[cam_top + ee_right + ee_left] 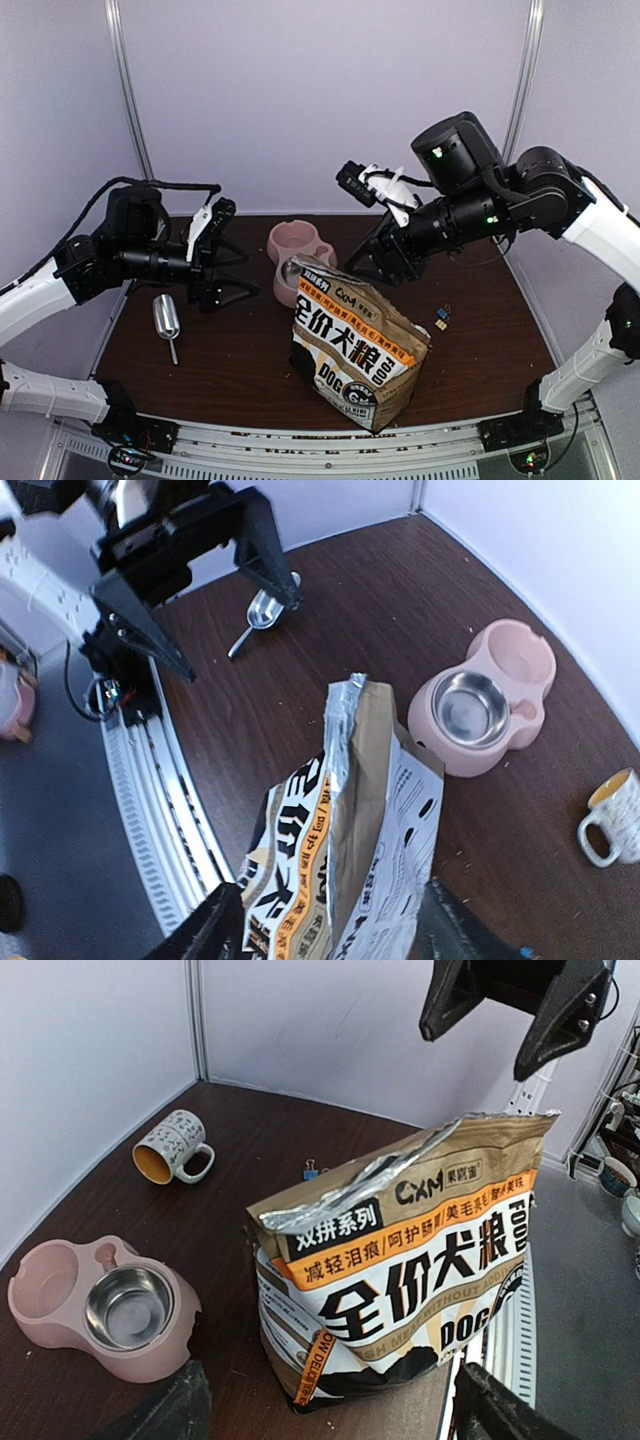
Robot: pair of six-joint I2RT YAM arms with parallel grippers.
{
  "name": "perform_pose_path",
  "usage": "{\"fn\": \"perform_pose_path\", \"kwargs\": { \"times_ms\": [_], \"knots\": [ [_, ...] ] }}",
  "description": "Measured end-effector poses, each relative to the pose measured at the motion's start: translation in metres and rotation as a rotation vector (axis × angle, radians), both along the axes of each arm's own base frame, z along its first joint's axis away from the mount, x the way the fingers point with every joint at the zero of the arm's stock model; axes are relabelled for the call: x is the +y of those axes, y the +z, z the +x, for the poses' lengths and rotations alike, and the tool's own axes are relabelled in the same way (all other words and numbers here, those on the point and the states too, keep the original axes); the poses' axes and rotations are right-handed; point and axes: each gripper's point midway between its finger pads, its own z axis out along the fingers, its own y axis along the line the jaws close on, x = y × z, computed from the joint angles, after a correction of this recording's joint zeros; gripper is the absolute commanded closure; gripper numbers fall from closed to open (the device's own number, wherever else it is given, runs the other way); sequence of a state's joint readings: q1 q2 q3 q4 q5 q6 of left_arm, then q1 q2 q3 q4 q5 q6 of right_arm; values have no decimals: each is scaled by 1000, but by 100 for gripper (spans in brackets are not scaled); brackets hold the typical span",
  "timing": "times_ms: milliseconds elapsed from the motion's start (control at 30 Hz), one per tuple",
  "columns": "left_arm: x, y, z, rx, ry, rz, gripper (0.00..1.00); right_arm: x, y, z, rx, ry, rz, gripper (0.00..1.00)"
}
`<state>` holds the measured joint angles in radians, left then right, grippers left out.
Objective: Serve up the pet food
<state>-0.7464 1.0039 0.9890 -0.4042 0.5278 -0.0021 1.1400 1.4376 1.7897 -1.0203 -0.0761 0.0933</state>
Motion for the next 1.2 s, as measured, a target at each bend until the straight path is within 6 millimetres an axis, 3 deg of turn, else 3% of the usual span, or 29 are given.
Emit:
{"fn": "perform_pose_path", "kwargs": {
  "times_ms": [133, 333, 733, 867, 1100, 1200],
  "knots": [
    [1, 2, -1, -9, -1, -4, 13, 22, -16, -1, -48, 41, -80, 27],
    [4, 6, -2, -21, 6, -10, 13, 38, -32, 13, -107, 15, -187, 27],
    [10, 7, 3, -37, 52, 3, 12, 51, -60, 51, -185, -102, -372, 47],
    [10, 7, 3, -38, 56, 4, 12, 46, -58, 54, -189, -123, -394, 60],
    [11, 7, 5, -42, 64, 6, 12, 34, -60, 67, -103, -167, -374, 99],
    [11, 8, 5, -46, 69, 4, 12, 32, -66, 71, -32, -174, -348, 100]
  ]
}}
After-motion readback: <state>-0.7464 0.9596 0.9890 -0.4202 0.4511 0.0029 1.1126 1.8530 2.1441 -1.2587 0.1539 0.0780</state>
